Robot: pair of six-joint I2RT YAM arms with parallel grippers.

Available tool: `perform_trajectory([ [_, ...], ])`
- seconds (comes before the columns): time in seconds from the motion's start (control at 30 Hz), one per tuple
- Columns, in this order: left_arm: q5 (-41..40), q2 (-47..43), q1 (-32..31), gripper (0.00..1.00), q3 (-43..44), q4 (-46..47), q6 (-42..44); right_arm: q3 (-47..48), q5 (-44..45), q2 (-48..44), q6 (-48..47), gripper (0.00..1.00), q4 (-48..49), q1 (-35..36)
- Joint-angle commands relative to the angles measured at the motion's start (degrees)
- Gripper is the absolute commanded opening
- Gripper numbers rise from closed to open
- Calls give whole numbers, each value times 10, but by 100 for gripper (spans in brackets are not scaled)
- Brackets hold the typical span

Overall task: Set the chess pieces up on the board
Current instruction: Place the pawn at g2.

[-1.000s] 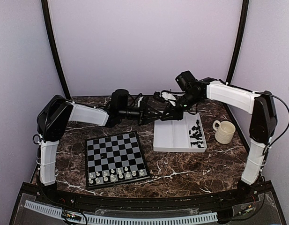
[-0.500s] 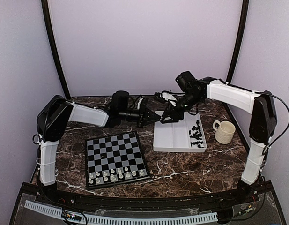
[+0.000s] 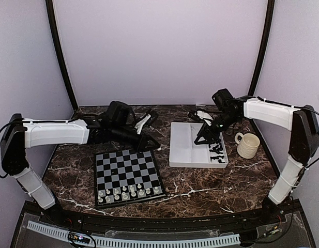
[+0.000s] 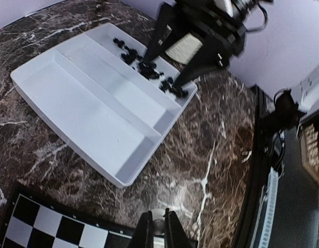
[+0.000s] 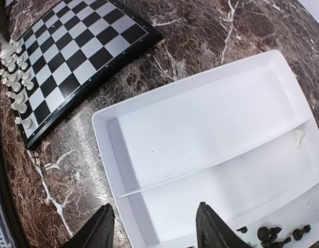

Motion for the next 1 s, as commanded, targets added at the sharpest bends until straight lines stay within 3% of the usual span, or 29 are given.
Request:
perform_trajectory([
  [0.0,-117,-69,-40,0,-94,-46,167,-6,34,-4,25,56,47,-20],
  [0.3,-193,-121,-97,0,-167,-83,194,-13,55,-22,26,58,47,-20],
  [0.97,-226,-18,-146,1,-130,-110,218,-10,61,-12,21,60,40,-11],
])
